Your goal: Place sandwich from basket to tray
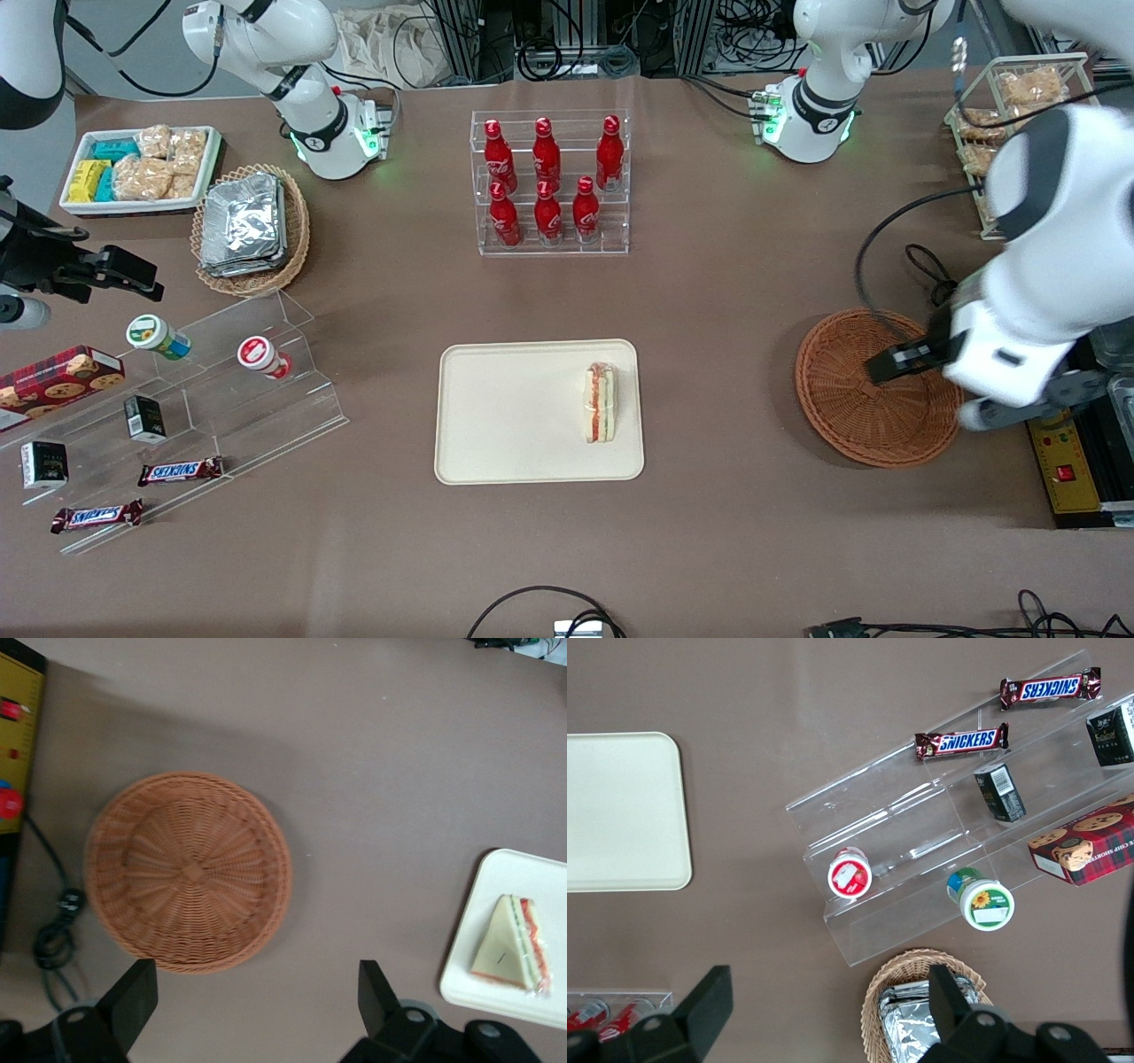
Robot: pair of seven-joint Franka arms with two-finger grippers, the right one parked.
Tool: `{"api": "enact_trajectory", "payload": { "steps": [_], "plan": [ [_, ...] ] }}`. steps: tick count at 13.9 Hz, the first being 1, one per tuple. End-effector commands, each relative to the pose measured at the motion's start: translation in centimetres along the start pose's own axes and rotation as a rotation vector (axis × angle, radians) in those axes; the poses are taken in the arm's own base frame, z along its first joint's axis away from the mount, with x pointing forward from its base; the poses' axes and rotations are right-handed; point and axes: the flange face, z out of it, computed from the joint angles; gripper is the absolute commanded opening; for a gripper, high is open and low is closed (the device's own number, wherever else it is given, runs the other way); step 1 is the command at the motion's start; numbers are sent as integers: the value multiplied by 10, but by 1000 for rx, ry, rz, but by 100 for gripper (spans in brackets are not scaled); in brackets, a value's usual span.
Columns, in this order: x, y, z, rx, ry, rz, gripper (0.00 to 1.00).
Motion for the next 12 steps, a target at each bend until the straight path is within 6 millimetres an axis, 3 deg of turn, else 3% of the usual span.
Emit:
{"api": "enact_trajectory", "payload": {
  "steps": [1,2,6,8,12],
  "plan": [
    [-35,-33,-27,-5,-3,79,100],
    [-41,-45,-38,1,1,101,100],
    [-77,-61,-71,18,5,203,100],
    [-90,-65,-78,22,0,212,100],
    [-95,-66,-84,22,-1,209,100]
  ]
}}
